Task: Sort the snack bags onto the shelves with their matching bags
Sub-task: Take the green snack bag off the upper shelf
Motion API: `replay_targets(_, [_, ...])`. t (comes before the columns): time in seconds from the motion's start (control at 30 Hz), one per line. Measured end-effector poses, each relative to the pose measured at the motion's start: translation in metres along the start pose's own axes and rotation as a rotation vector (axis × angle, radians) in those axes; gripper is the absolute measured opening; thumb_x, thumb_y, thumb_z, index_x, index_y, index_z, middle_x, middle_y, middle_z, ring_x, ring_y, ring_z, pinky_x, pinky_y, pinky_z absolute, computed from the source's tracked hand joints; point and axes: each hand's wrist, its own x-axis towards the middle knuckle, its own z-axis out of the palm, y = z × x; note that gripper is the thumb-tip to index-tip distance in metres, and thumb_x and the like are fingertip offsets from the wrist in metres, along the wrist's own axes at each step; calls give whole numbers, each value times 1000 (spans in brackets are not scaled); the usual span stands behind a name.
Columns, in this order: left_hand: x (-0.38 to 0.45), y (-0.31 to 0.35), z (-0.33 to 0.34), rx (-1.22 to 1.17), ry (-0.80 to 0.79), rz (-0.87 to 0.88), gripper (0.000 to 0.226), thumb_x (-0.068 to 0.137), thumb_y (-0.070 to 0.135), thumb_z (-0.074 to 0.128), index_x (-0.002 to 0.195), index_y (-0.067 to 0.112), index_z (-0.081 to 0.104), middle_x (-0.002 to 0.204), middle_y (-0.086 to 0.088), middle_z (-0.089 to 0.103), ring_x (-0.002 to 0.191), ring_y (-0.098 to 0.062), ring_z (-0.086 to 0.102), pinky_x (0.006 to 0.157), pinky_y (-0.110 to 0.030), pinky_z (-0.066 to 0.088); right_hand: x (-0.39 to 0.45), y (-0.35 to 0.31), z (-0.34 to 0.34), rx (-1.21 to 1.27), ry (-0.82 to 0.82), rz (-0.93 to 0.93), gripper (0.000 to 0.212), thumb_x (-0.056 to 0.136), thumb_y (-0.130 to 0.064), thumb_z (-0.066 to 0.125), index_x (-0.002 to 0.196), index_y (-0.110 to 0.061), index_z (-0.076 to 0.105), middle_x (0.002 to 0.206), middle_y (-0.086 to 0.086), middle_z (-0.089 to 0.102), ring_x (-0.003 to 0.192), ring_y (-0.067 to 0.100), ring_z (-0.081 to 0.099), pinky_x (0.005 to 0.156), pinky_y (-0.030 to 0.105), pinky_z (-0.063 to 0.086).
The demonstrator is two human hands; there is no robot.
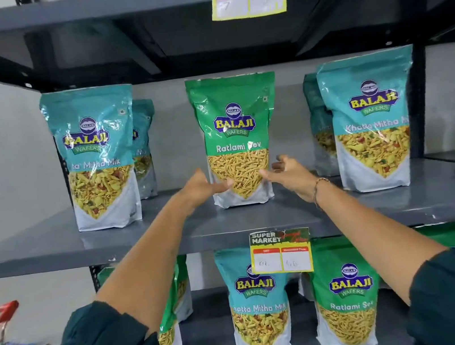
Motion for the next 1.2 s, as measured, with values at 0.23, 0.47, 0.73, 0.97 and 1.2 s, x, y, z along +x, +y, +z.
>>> replay_targets(0.23, [-8, 2, 11, -2, 140, 55, 63, 58, 32, 85, 110, 12, 57, 117, -4, 66, 106, -23, 59, 95, -36, 46, -6, 4, 7, 19, 10, -68, 60, 74, -13, 74, 125, -5, 46, 116, 11, 61, 106, 21, 57, 86, 31, 51])
replay_targets(0.47, [-75, 19, -7, -29, 132, 94, 55, 61, 22, 84, 110, 12, 61, 107, 0, 65, 99, -16, 56, 88, -28, 42, -59, -22, 5, 111, -39, -73, 51, 66, -10, 78, 111, -5, 55, 106, 5, 65, 99, 17, 60, 88, 28, 45])
replay_targets(0.73, [-172, 36, -35, -65, 159, 139, 79, 58, 24, 84, 127, 4, 50, 128, -10, 59, 105, -15, 52, 99, -34, 43, -152, -63, 19, 122, 6, -157, 40, 67, -15, 79, 100, -14, 57, 86, -10, 64, 78, -2, 59, 61, 13, 46])
replay_targets(0.97, [-243, 4, -43, -112, 196, 150, 48, 57, 22, 85, 99, 14, 62, 98, 1, 69, 95, -18, 65, 89, -31, 50, -217, -66, 50, 121, 11, -223, 37, 62, -13, 83, 81, -28, 55, 82, -11, 64, 74, -2, 58, 60, 8, 47])
replay_targets(1.2, [-271, -65, -33, -60, 240, 58, 58, 48, 25, 89, 100, 19, 64, 96, 4, 73, 92, -13, 69, 93, -33, 53, -247, -12, 94, 106, 4, -181, 44, 57, -16, 86, 91, -24, 59, 97, 0, 68, 92, 15, 64, 81, 28, 51])
